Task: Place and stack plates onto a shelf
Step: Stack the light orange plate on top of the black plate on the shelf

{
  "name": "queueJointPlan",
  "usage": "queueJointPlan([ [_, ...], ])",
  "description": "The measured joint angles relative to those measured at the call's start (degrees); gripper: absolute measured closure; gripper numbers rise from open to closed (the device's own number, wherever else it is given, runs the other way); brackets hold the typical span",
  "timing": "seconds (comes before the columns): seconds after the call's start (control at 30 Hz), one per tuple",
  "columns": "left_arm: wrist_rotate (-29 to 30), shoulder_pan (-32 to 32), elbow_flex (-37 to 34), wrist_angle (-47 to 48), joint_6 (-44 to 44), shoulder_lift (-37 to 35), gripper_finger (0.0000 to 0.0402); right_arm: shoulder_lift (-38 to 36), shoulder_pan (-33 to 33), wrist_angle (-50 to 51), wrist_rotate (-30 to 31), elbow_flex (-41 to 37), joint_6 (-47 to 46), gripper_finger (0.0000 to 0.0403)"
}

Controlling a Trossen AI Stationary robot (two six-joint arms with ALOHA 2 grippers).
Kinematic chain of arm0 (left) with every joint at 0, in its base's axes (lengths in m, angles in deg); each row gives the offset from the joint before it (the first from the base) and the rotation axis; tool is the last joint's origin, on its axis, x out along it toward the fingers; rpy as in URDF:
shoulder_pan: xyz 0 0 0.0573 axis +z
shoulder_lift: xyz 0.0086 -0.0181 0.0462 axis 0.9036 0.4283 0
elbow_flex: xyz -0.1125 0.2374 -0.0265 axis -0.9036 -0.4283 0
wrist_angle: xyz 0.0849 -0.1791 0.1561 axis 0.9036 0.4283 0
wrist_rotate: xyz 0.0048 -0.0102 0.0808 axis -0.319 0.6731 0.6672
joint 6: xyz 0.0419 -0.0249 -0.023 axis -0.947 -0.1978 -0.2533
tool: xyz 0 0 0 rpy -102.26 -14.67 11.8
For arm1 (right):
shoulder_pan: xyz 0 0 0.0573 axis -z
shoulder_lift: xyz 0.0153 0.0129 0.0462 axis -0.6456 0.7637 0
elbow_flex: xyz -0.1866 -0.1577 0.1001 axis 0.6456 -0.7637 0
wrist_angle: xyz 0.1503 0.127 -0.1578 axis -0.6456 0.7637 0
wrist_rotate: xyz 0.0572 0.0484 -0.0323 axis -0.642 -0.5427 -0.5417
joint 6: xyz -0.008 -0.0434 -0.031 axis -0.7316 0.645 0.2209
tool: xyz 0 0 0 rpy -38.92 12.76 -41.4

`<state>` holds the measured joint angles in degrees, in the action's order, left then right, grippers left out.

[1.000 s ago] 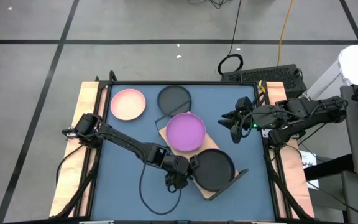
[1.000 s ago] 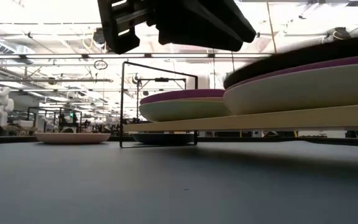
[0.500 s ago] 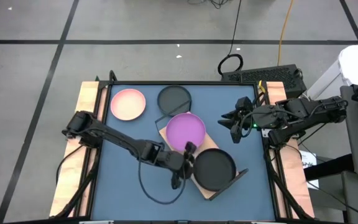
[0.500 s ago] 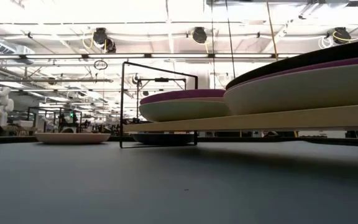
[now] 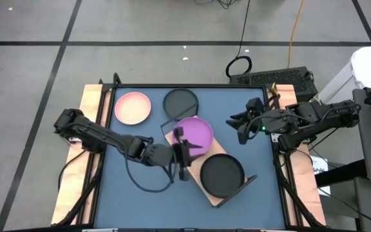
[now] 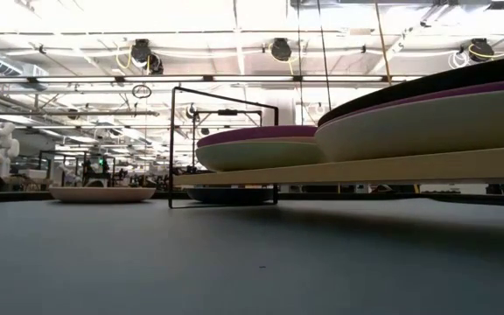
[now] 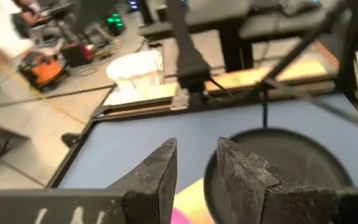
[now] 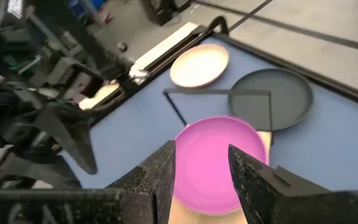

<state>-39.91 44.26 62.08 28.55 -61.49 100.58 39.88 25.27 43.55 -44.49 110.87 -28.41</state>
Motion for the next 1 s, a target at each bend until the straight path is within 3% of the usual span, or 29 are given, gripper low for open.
queueJointPlan([
  [0.1,1.9,0.0,0.0,1.5,4.3,-1.7,0.0279,0.0,0.3,-0.1,1.2,0.0,-1.4,0.0271],
  [0.3,2.8,1.1,0.0,7.4,24.1,-8.1,0.0279,0.0,1.1,-0.2,1.6,0.0,-3.4,0.0271],
  [0.63,4.9,4.6,0.0,32.2,40.9,-17.2,0.0279,2.9,5.7,0.0,1.4,0.0,-3.0,0.0271],
  [0.8,4.7,8.9,0.0,44.3,54.4,-19.7,0.0279,4.3,8.3,-0.5,1.0,0.0,-1.3,0.0271],
  [1.0,0.3,15.6,0.0,53.3,59.8,-20.3,0.0279,4.3,12.7,-0.5,1.0,0.0,0.9,0.0271],
])
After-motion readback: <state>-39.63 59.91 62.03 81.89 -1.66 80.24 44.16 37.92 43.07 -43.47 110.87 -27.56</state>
